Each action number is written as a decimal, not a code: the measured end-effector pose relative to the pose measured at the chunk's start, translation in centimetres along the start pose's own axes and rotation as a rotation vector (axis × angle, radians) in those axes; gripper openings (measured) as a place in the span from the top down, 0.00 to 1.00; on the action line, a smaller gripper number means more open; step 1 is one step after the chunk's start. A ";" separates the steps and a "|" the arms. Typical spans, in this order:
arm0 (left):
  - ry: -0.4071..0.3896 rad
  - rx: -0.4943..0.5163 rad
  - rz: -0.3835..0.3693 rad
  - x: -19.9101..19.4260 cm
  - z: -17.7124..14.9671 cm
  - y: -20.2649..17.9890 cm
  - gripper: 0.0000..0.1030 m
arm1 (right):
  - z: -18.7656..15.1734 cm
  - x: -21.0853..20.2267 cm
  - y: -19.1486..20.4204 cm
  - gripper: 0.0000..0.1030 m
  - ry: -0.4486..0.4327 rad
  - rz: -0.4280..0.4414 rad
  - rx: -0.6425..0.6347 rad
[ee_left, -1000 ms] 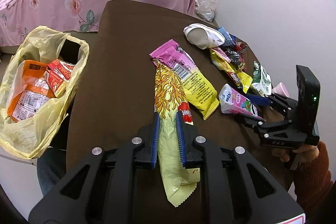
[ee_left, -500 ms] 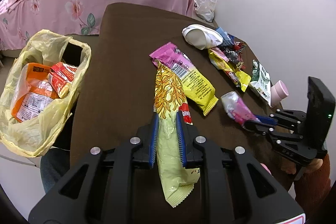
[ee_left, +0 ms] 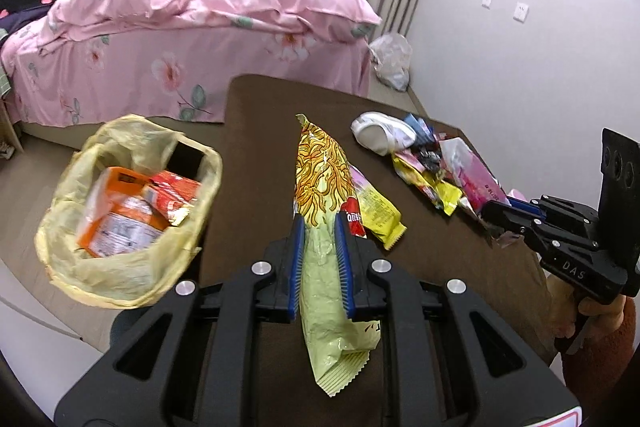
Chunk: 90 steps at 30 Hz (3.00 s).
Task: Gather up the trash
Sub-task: 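Grasp the pink Kleenex tissue pack with the right gripper, then drop the gold wrapper into the yellow bag while the right gripper drops the tissue pack, then move both grippers back to the table and grasp the yellow wafer wrapper with the left gripper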
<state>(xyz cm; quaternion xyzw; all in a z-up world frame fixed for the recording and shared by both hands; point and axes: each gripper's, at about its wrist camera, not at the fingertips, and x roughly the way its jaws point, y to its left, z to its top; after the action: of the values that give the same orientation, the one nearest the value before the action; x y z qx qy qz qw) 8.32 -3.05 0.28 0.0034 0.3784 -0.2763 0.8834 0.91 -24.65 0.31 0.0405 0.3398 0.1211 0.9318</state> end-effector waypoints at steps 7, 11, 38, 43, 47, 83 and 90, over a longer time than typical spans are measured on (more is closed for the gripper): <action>-0.098 -0.099 0.074 -2.8 1.1 5.1 0.86 | 2.5 0.3 3.5 0.88 -0.032 0.014 -0.049; -0.195 -0.147 0.208 -4.3 2.3 8.7 0.86 | 3.8 0.8 5.4 0.88 -0.054 0.023 -0.068; -0.070 -0.343 0.233 5.3 -0.9 18.2 0.86 | 9.3 14.5 11.1 0.88 0.078 0.123 -0.136; 0.026 -0.372 0.336 6.5 -2.7 19.6 0.95 | 10.1 21.5 13.0 0.88 0.196 0.188 -0.142; 0.041 -0.414 0.351 6.4 -4.2 20.8 0.98 | 9.7 26.9 14.3 0.88 0.327 0.223 -0.150; -0.197 -0.429 0.266 -1.2 0.2 16.5 0.58 | 8.4 16.1 10.5 0.43 0.154 0.064 -0.201; -0.181 -0.188 0.031 1.7 2.1 7.3 0.57 | 5.9 7.0 2.0 0.35 -0.020 -0.181 -0.088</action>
<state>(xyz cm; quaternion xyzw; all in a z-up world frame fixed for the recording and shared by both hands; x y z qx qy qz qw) 14.23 1.84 -0.80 -0.0983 0.3213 -0.2251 0.9146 9.45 -20.87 0.79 -0.0302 0.3273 0.0508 0.9431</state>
